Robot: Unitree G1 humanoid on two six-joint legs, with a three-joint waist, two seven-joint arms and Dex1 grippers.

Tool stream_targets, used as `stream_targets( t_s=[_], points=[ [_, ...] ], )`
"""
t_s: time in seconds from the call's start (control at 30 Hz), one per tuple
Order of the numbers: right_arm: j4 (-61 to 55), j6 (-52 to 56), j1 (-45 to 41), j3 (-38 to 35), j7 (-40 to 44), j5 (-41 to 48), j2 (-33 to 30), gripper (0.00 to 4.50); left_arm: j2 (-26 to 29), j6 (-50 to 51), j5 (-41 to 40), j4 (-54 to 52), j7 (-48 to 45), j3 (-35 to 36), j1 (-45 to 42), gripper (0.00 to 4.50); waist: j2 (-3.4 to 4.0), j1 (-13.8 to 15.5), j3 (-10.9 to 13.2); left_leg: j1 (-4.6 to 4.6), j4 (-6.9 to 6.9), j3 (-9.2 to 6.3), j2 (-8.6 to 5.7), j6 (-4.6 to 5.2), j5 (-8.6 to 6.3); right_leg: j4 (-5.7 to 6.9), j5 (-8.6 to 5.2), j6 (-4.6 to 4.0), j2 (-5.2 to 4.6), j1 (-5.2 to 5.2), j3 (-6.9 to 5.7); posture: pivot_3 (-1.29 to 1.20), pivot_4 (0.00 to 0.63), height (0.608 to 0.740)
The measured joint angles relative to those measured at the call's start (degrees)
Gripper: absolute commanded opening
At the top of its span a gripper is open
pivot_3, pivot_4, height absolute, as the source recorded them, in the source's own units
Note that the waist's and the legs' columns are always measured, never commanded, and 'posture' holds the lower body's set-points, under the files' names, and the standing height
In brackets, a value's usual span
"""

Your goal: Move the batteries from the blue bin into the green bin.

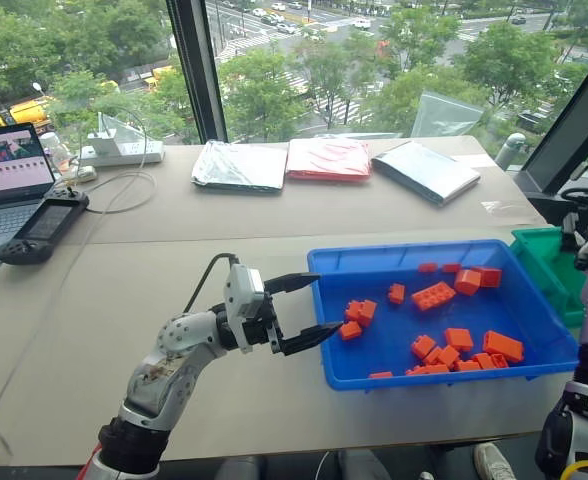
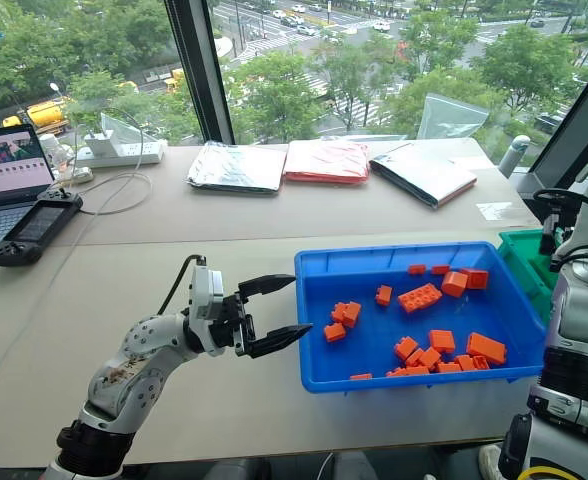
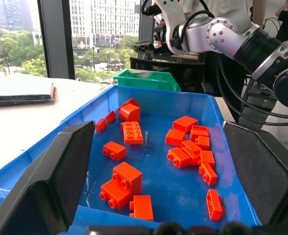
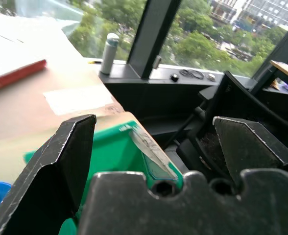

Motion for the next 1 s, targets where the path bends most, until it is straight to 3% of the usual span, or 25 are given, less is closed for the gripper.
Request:
stream_targets(
  t_s=[0.37,0.5,0.73,0.83,1.0],
  points=[
    [-1.3,-2.0,1.2,0.7,-1.3,0.2,2.1,4.45,0.2,0.0,0.2,0.0,0.6,-0.1,0.0,4.50,0.00,0.1,0.0,-0.05,-0.04,-0.02,0.06,0.00,0.00,0.02,0.02,-0.07,0.04,-0.06,0.00,0.00,0.150,0.740],
    [-2.2,-2.0,1.9,0.7,-3.3,0.1,3.7,4.45,-0.4,2.5,2.2,-0.1,5.2,-0.1,-0.2,4.50,-0.01,0.1,0.0,-0.05,-0.04,-0.05,0.05,0.00,0.00,0.02,0.02,-0.07,0.05,-0.05,-0.01,0.00,0.150,0.740],
    [-5.0,-1.8,-0.5,2.2,-19.1,-5.9,10.9,4.45,-8.9,9.4,7.9,-0.3,23.7,0.9,-3.9,4.50,-0.03,0.2,0.0,-0.11,-0.04,-0.11,-0.02,-0.02,0.01,0.07,0.04,-0.04,0.03,-0.15,0.00,0.00,0.150,0.740],
    [-5.0,-1.8,-0.2,2.4,-24.4,-9.9,11.7,4.45,-9.9,10.4,9.8,-0.3,28.8,2.2,-3.7,4.50,-0.02,0.2,0.0,-0.14,-0.06,-0.10,-0.06,-0.03,0.01,0.07,0.04,-0.05,0.03,-0.19,-0.01,0.00,0.150,0.740],
    [-5.2,-5.3,1.0,8.3,-39.2,-23.0,19.5,4.45,-14.1,13.0,13.9,-0.3,39.6,4.9,-1.7,4.50,-0.03,0.1,0.0,-0.11,-0.06,-0.09,-0.08,-0.05,0.02,0.08,0.04,-0.05,0.01,-0.19,0.01,0.00,0.150,0.740]
  ],
)
